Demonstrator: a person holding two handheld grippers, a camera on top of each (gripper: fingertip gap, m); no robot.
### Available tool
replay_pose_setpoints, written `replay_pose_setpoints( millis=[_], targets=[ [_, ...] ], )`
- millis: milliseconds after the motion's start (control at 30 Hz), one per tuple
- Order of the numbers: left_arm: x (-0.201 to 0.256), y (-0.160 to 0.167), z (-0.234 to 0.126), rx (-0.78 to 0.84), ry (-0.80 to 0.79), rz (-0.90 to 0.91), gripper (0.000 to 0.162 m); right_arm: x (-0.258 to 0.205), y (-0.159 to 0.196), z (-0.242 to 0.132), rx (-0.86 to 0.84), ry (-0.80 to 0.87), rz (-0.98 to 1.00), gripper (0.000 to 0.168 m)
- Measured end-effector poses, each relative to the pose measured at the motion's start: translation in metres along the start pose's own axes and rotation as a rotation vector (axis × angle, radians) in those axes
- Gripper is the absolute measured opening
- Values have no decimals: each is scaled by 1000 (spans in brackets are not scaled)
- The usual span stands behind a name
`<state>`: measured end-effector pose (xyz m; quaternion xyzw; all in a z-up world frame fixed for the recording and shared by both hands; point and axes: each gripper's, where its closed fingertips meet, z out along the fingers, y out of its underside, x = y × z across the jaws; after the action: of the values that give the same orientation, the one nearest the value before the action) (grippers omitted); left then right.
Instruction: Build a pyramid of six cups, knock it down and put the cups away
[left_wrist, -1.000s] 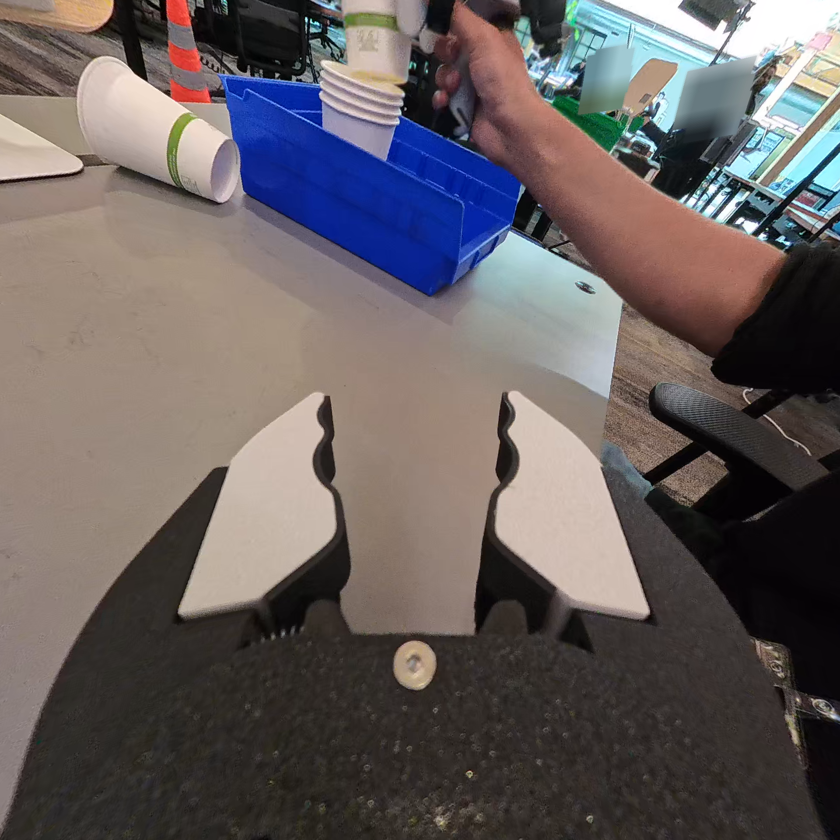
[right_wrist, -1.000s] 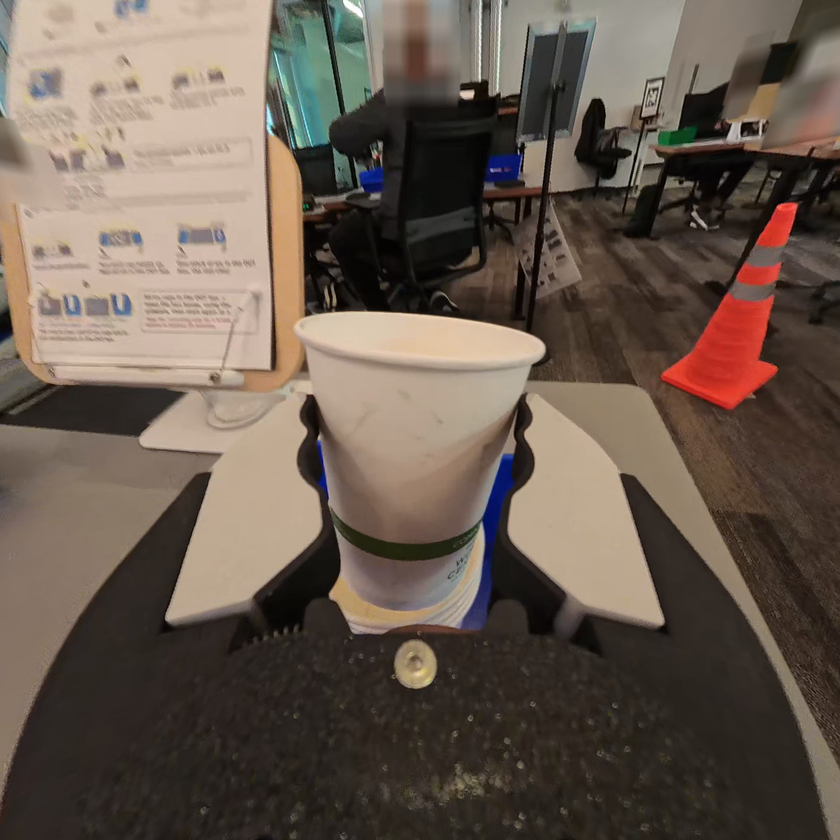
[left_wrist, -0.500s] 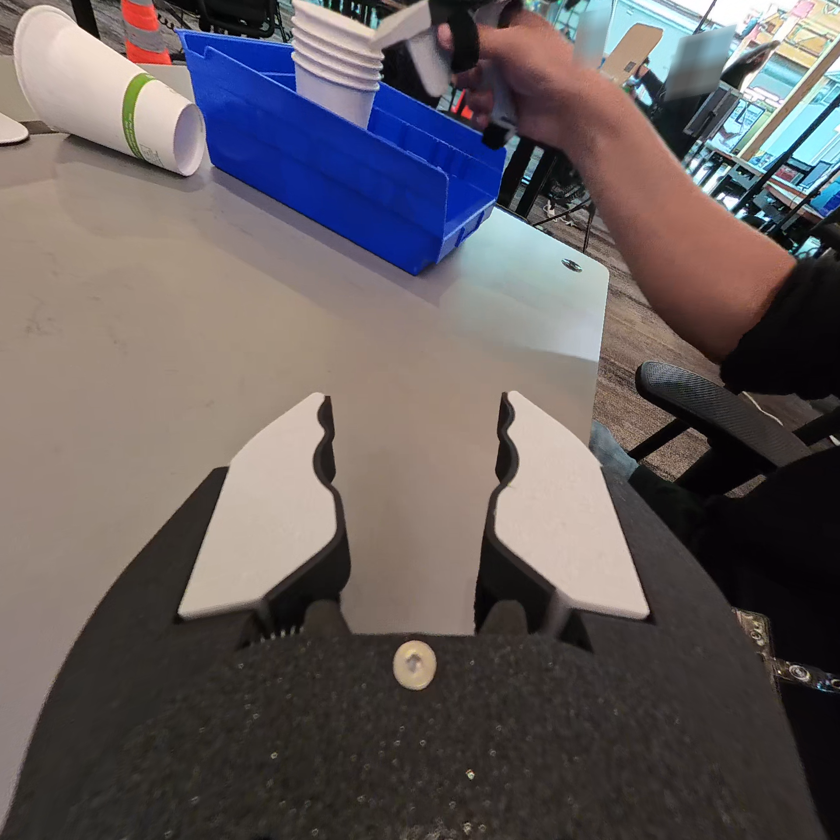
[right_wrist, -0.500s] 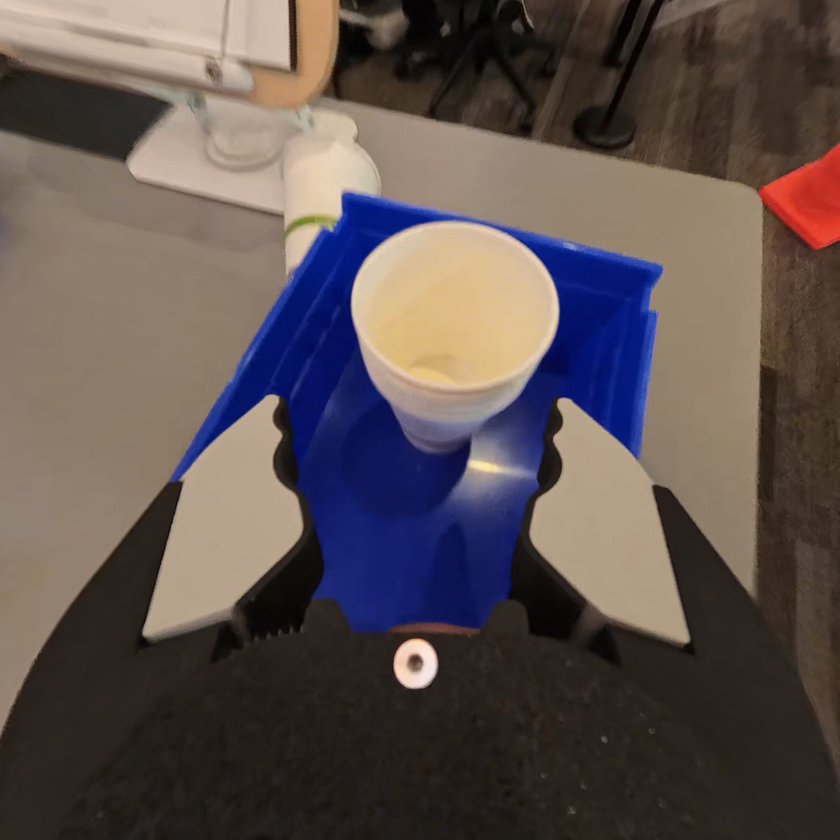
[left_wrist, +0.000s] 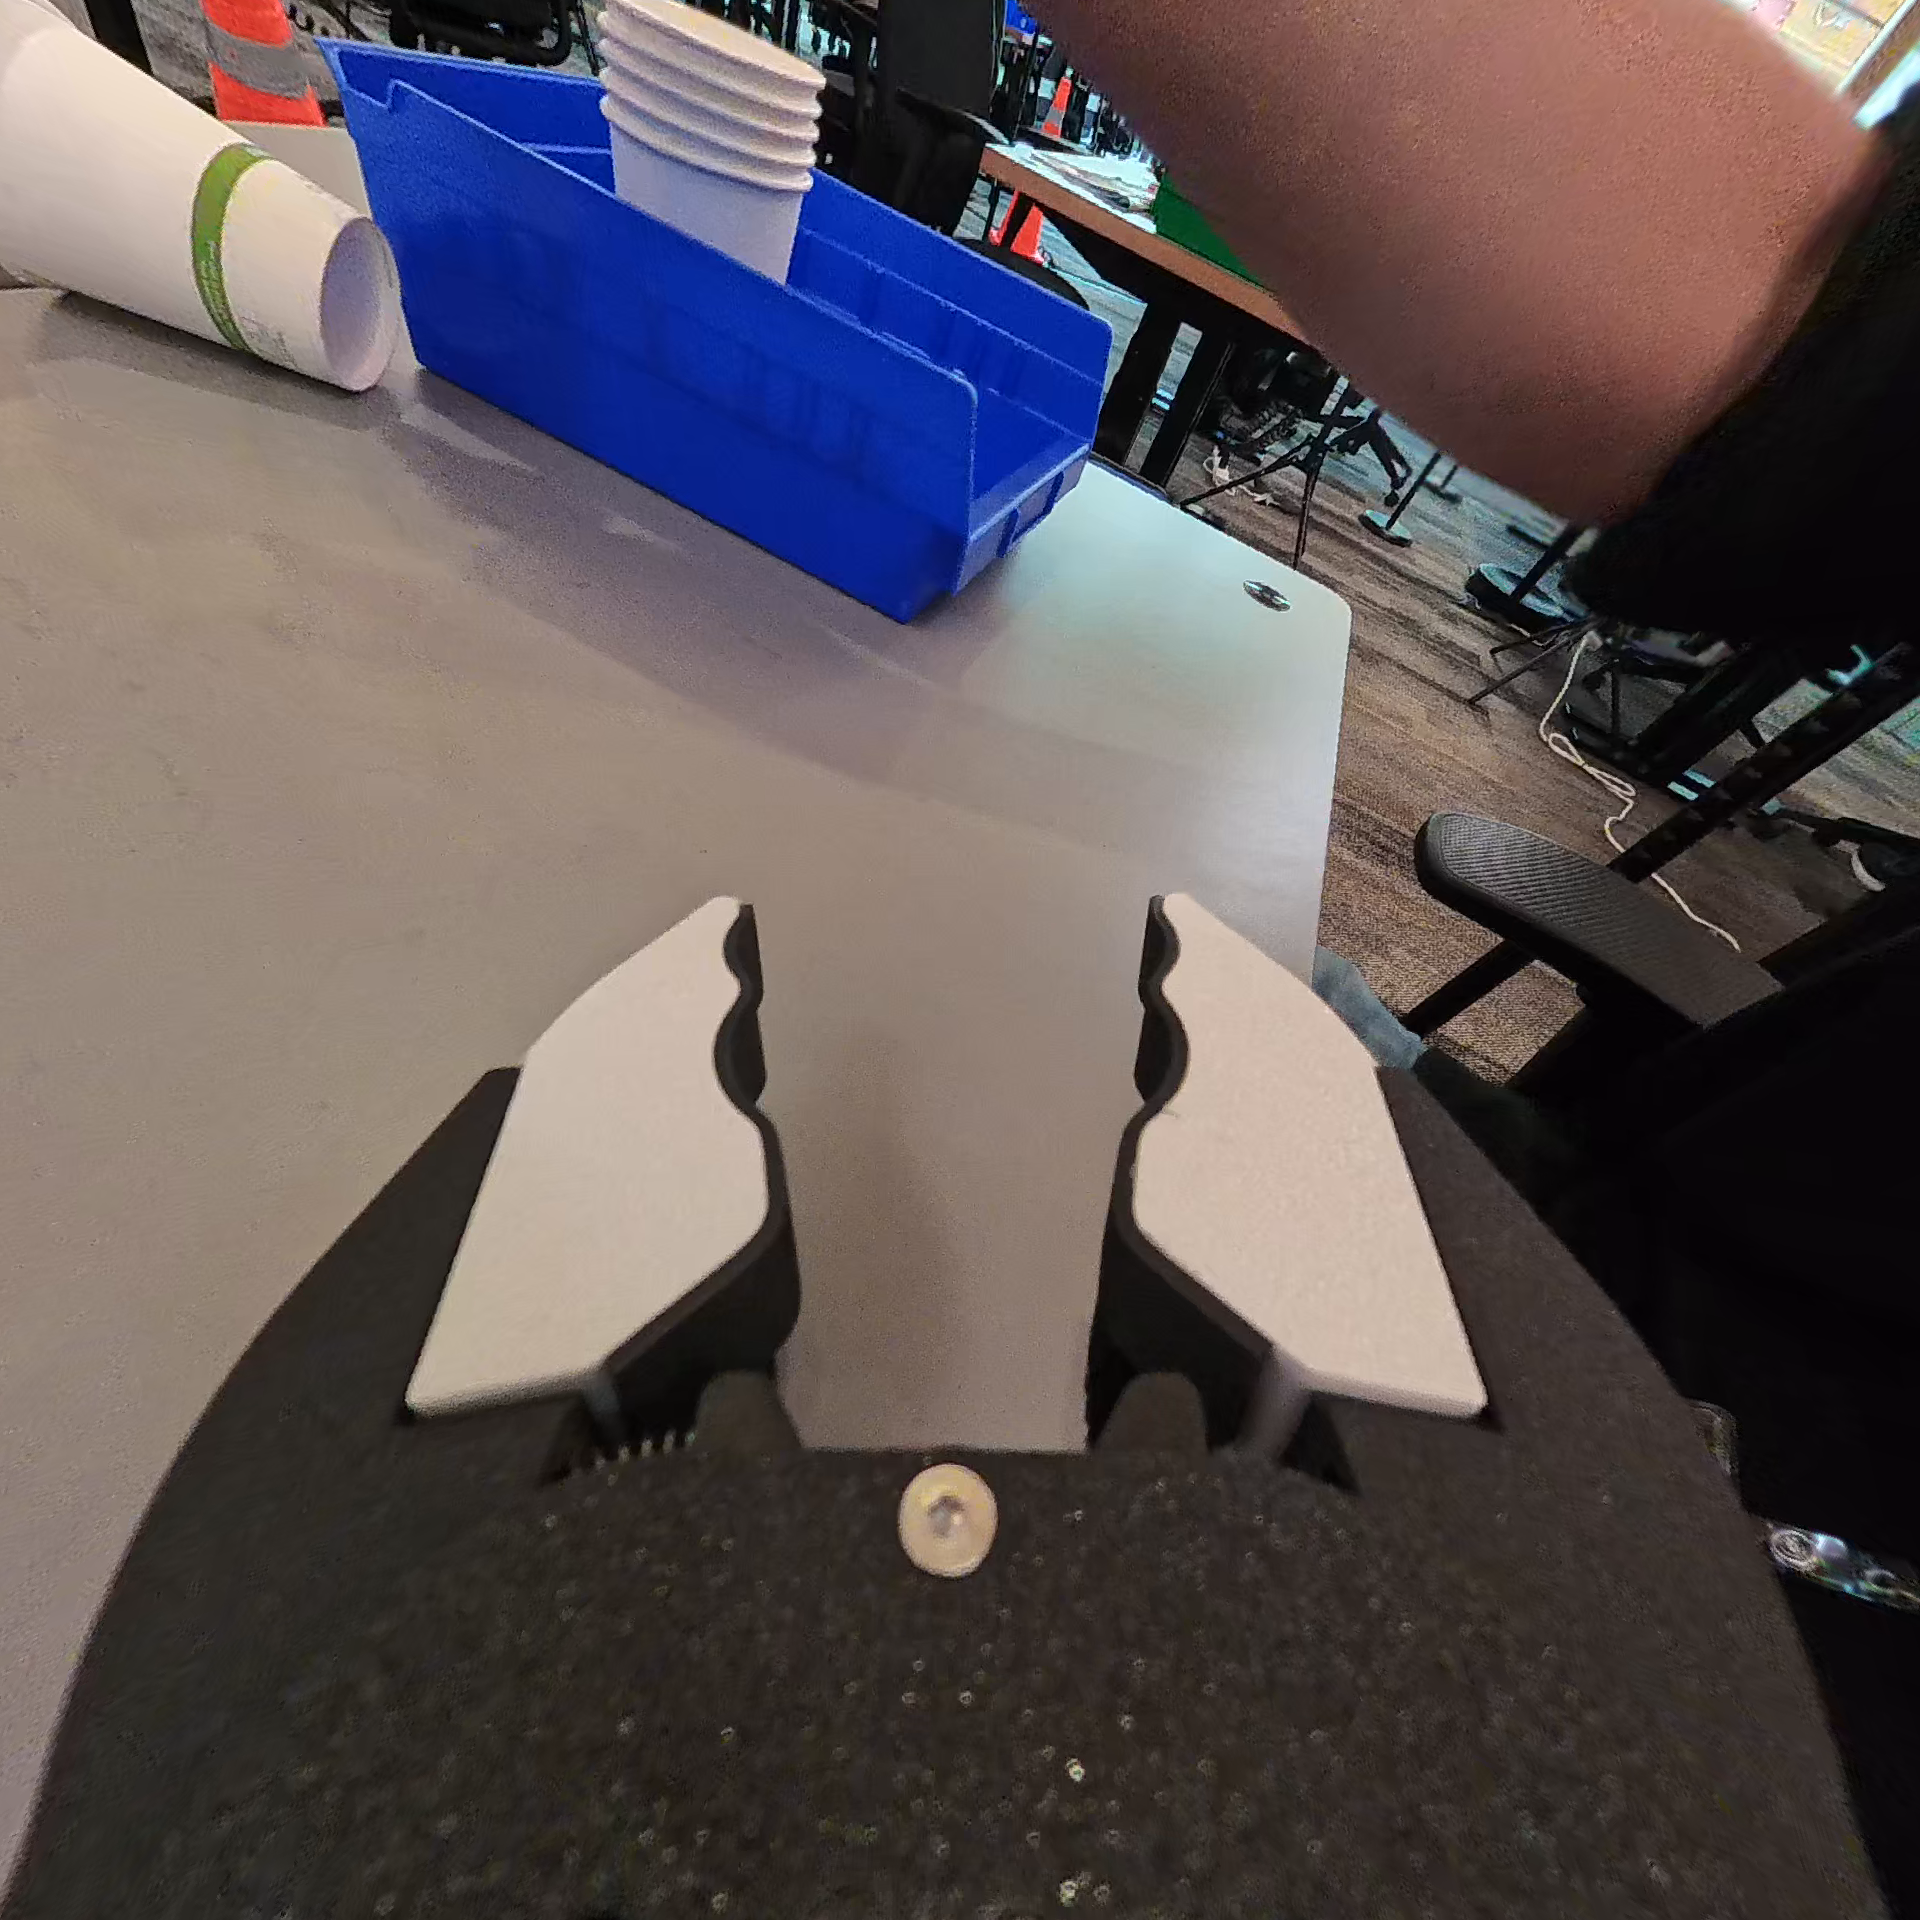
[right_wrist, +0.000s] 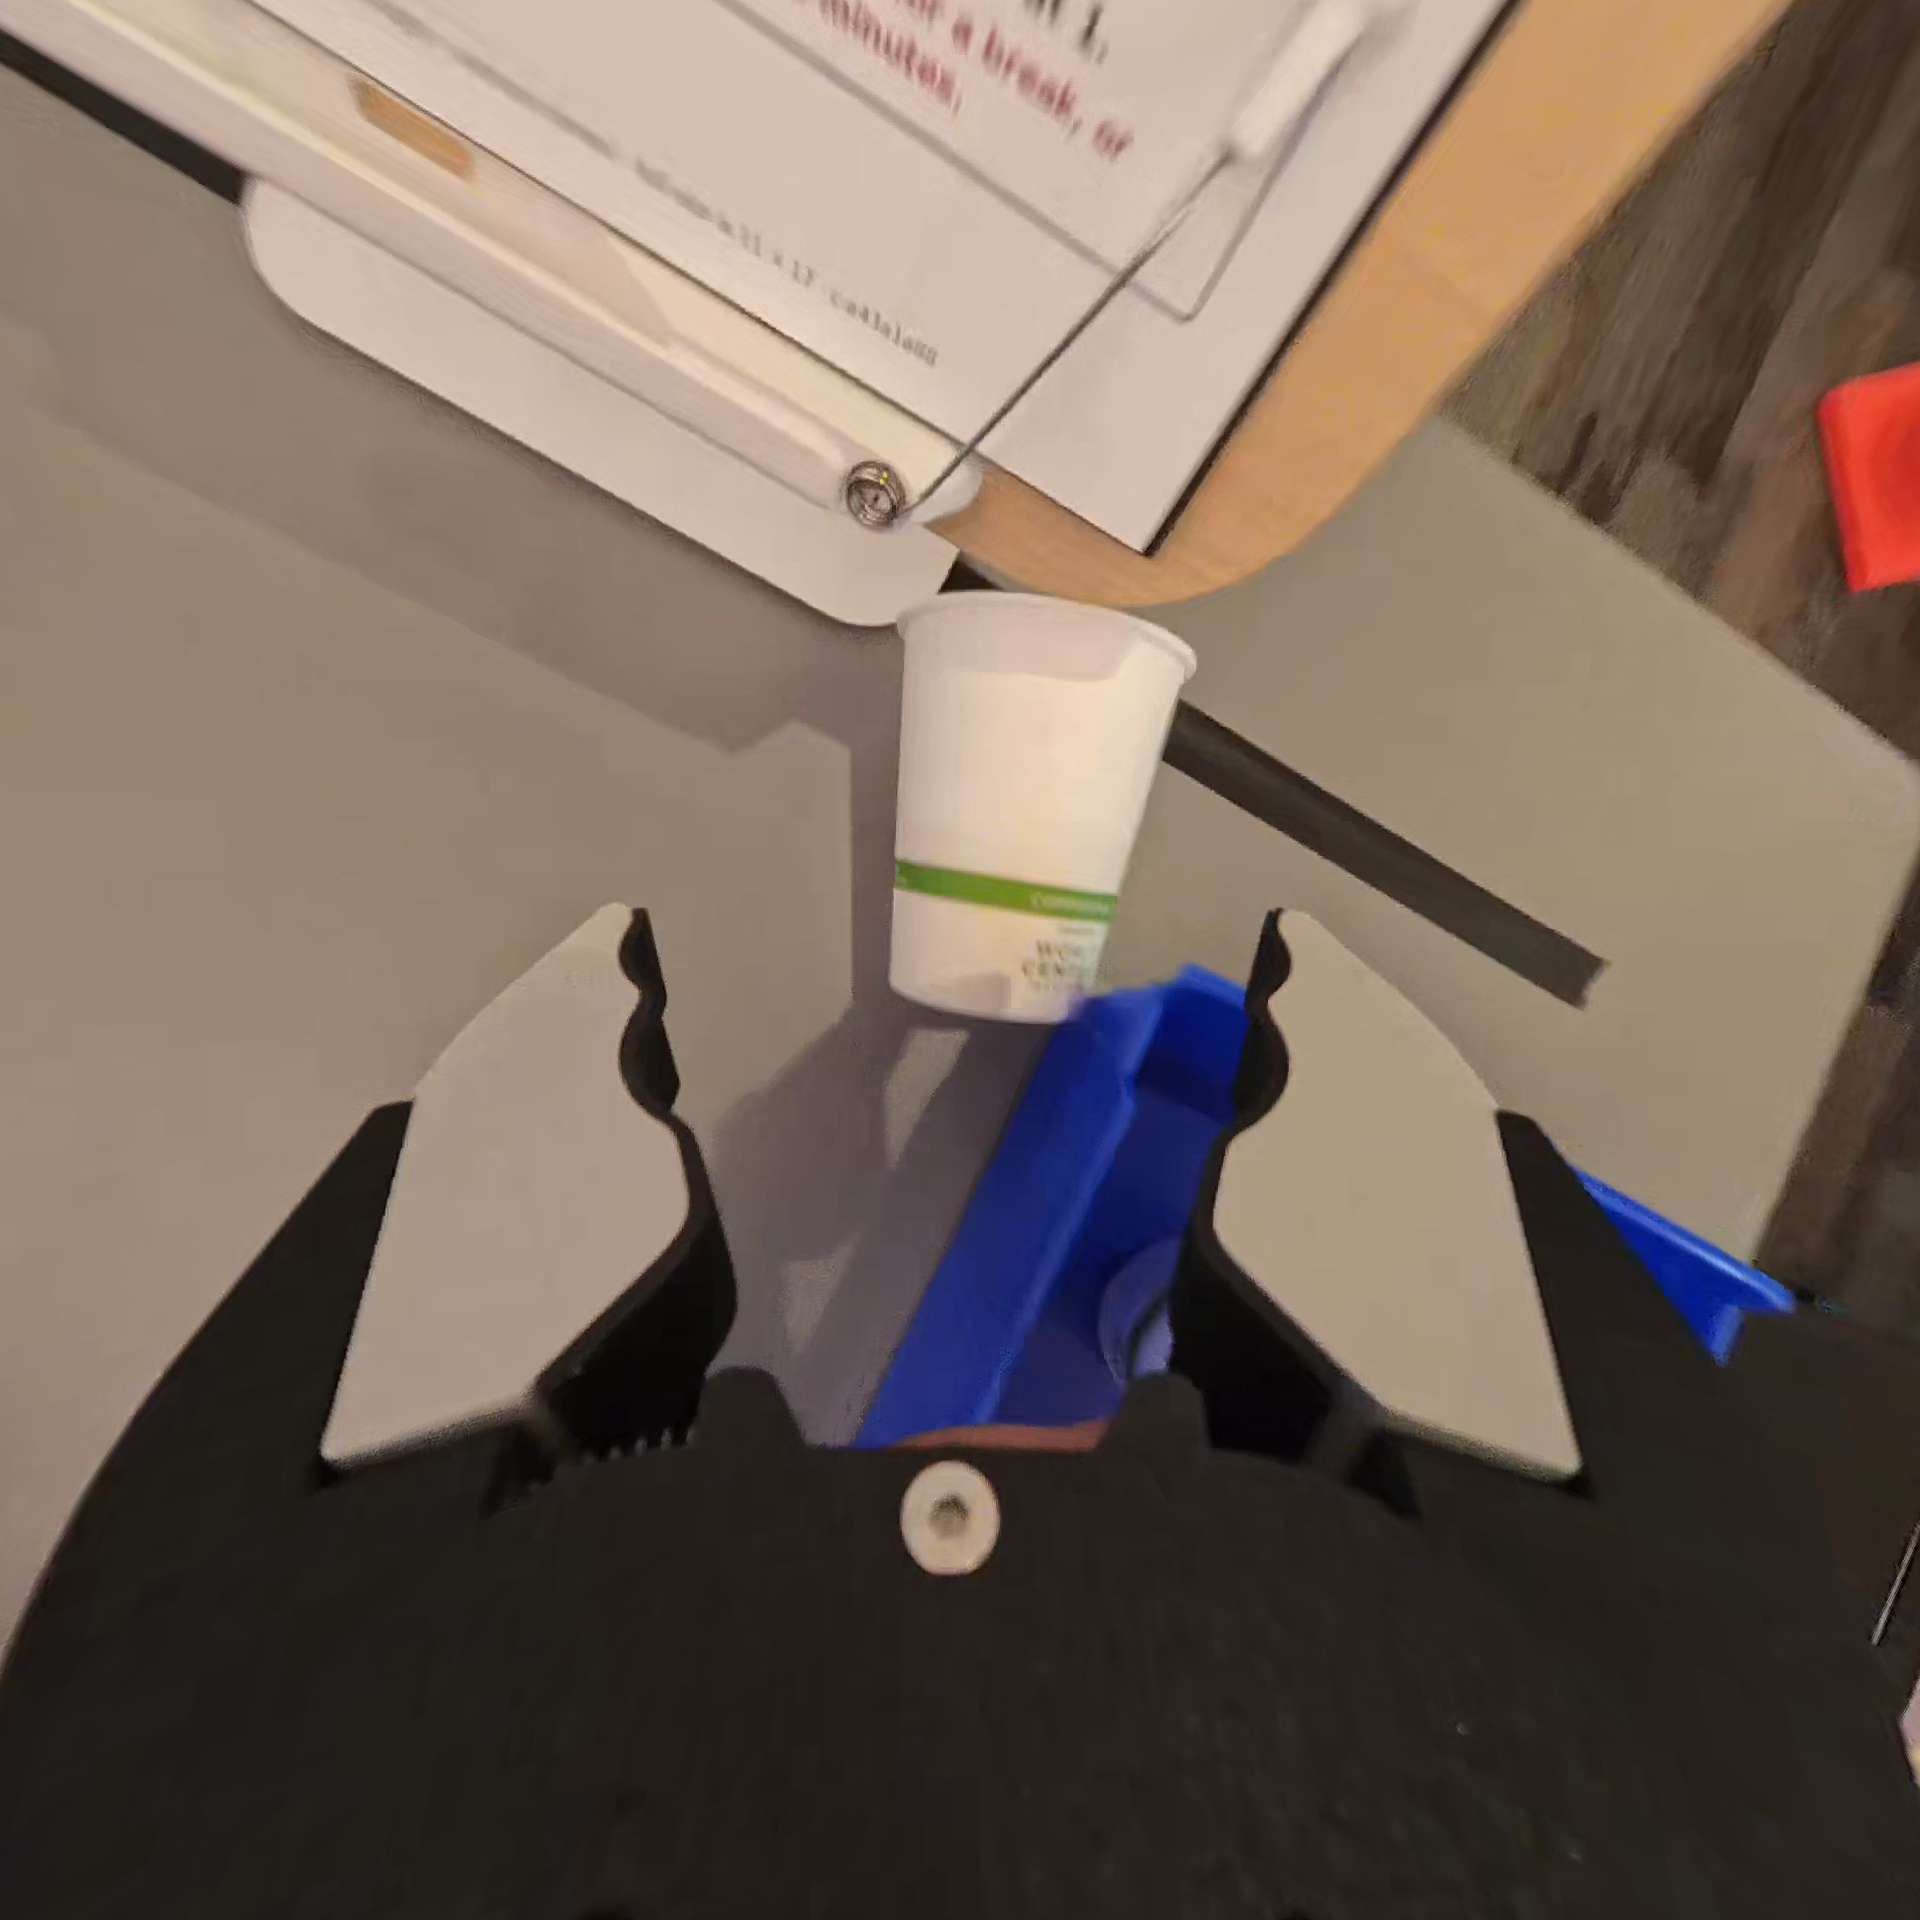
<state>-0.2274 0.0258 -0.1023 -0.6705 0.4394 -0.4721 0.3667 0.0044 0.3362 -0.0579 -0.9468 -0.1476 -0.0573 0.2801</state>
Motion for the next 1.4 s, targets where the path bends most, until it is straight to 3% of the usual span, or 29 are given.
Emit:
replay_pose_setpoints(
  millis=[67,267,333,400,567,667,767,967,1067,1167,1267,1400],
  targets=[
    [-2,2,0,-4,-2,-6,69,1,-1,34,-81,23,-3,107],
    [-7,4,-4,-1,-2,-26,70,18,-8,97,-107,127,45,104],
    [-9,4,-5,2,1,-35,70,21,-8,108,-115,159,48,99],
    [-11,4,-6,6,1,-47,70,23,-3,117,-145,205,34,80],
    [-13,5,-8,7,0,-62,70,15,-4,108,-124,227,-35,79],
    [-11,4,-8,12,5,-64,70,1,-7,79,-57,196,-64,79],
    [-7,3,-9,15,8,-61,69,-23,-12,28,85,151,-124,79],
    [0,-2,-9,26,7,-46,69,-69,-17,-139,608,4,-167,79],
    [3,-2,-6,26,14,-50,69,-46,-8,-222,889,3,-87,79],
    [6,0,-3,19,18,-46,69,3,13,-279,1132,88,4,79],
    [9,1,-1,11,22,-38,69,61,46,-293,1273,198,105,80],
    [9,4,1,0,19,-33,69,120,85,-245,1271,267,239,79]
  ],
)
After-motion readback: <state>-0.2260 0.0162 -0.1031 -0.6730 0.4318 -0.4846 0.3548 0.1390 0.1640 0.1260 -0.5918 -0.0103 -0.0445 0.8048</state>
